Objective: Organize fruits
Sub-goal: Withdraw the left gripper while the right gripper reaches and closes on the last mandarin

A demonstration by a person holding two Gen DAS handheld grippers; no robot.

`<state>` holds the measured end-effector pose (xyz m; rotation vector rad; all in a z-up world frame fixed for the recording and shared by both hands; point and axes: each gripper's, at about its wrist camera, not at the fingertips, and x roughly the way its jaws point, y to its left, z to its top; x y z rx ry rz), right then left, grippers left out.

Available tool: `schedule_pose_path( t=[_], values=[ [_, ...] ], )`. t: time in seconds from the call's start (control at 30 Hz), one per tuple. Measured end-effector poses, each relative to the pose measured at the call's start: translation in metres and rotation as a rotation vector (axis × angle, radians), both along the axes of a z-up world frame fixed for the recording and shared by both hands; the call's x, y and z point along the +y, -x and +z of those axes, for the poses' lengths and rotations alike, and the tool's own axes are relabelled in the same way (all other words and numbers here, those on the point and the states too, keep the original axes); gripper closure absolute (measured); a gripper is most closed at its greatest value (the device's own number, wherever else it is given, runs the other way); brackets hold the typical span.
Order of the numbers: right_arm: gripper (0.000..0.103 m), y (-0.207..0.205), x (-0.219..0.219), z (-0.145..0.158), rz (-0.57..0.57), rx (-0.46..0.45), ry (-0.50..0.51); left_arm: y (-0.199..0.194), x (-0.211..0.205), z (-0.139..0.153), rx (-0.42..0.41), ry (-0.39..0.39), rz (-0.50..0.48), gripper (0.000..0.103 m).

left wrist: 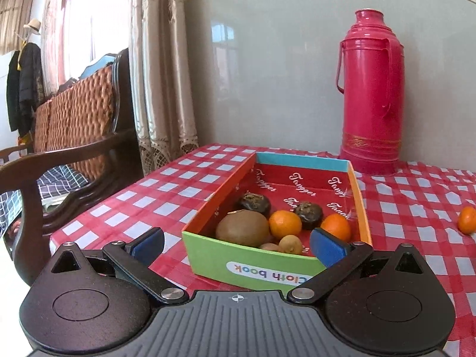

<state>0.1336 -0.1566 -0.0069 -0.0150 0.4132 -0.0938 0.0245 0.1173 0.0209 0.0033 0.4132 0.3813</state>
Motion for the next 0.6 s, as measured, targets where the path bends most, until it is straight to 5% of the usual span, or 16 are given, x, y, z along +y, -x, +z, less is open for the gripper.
schedule_pose_path(
  t=[0.6],
  values=[
    [0.026,-0.039,0.014,-0.005,0.054,0.129,-0.059,0.009,0.037,-0.003,0.011,0.047,0.094,0.0]
  ],
)
